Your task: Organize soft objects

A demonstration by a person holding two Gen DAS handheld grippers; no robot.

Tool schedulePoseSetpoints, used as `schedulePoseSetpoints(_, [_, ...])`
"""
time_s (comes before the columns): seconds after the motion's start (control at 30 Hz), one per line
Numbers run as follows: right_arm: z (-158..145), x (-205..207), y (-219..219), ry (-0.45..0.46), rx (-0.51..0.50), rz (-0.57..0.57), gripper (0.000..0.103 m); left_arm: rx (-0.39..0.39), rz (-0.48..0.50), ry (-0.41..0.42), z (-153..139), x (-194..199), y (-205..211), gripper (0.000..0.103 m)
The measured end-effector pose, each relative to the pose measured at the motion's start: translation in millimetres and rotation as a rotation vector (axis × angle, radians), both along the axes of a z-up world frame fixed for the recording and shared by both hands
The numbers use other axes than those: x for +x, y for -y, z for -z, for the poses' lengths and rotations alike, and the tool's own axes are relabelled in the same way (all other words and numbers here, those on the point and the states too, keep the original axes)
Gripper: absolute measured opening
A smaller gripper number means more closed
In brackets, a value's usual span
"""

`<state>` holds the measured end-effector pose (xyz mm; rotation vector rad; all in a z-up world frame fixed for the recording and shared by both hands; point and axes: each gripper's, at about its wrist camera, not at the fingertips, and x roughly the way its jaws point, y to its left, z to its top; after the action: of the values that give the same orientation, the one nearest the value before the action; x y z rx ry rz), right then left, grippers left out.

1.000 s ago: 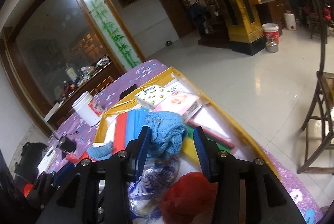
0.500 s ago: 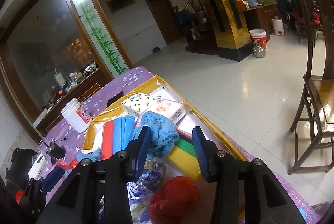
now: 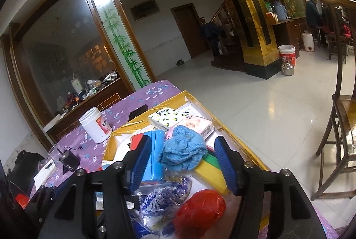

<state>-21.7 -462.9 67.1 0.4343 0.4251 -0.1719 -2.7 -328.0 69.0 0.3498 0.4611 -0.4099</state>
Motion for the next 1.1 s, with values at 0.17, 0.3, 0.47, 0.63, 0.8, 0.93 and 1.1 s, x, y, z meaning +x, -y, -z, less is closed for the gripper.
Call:
schedulePoseSetpoints(0.17, [1,0,-3,-0.012,-0.013,0.001,0.07,-0.002,0.024,-0.016,1,-1,-2,0.081])
schedulePoseSetpoints(0.3, [-1,-3,-12,-0.02,-0.046,-0.013,0.075,-0.002,0.055,-0.057,2,-2,-2,0.081])
schedulePoseSetpoints(0.47, [-2,-12,-20,-0.018,-0.084,-0.016,0.081,-0.013,0.079,-0.085,3,-7,-7,0.081])
schedulePoseSetpoints(0.63, [-3,-20,-32,-0.032,-0.127,-0.025,0.089,-0.019,0.093,-0.091,-2,-16,-16,0.082])
schedulePoseSetpoints(0.8, [-4,-29,-41,-0.038,-0.154,-0.029,0.094,-0.043,0.107,-0.142,-1,-25,-30,0.082])
schedulePoseSetpoints(0.93, [-5,-38,-49,-0.041,-0.178,-0.02,0.098,-0.04,0.122,-0.174,4,-35,-39,0.082])
schedulePoseSetpoints(1.1, [-3,-51,-59,-0.046,-0.199,0.001,0.1,-0.099,0.125,-0.215,3,-48,-59,0.082])
